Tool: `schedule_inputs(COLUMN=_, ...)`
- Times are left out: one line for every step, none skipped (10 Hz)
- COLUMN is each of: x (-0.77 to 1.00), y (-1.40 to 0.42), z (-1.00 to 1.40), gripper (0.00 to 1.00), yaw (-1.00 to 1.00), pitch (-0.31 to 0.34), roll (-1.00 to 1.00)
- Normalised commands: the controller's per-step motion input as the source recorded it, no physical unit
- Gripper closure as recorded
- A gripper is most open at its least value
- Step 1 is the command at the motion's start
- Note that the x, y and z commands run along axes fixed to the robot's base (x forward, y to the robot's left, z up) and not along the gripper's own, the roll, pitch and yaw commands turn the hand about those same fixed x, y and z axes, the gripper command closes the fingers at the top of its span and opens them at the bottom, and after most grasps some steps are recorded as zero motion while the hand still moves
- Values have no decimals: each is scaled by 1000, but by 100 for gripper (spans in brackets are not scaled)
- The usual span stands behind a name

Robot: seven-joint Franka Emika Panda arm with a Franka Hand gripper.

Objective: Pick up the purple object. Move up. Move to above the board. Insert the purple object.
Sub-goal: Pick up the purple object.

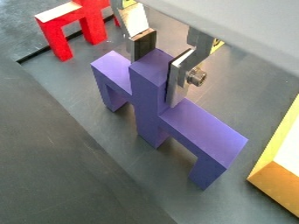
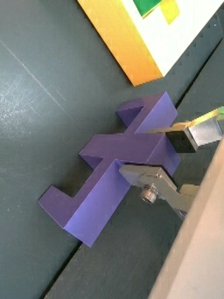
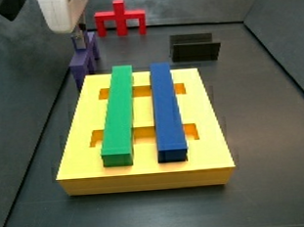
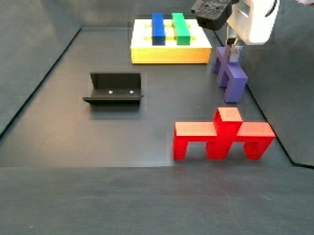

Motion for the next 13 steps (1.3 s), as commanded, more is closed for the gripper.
schedule_inputs(x=0, y=0, z=0, gripper=100, yaw=0, pitch=0, roll=0)
schedule_inputs(x=0, y=0, z=0, gripper=100, yaw=0, pitch=0, roll=0)
schedule_inputs(x=0, y=0, z=0, gripper=100, yaw=0, pitch=0, roll=0)
schedule_inputs(x=0, y=0, z=0, gripper=100, yaw=0, pitch=0, roll=0)
schedule_inputs(x=0, y=0, z=0, gripper=100, yaw=0, pitch=0, roll=0)
schedule_inputs(x=0, y=0, z=0, gripper=100, yaw=0, pitch=0, roll=0)
schedule_inputs(x=0, y=0, z=0, gripper=100, yaw=0, pitch=0, roll=0)
schedule_inputs(x=0, y=0, z=0, gripper=100, yaw=0, pitch=0, roll=0)
schedule_inputs(x=0, y=0, z=0, gripper=100, yaw=0, pitch=0, roll=0)
schedule_inputs(x=0, y=0, z=0, gripper=100, yaw=0, pitch=0, roll=0)
schedule_inputs(x=0, y=0, z=0, gripper=100, yaw=0, pitch=0, roll=0)
schedule_inputs(x=0, y=0, z=0, gripper=100, yaw=0, pitch=0, roll=0)
schedule_inputs(x=0, y=0, z=0, gripper=100, yaw=0, pitch=0, roll=0)
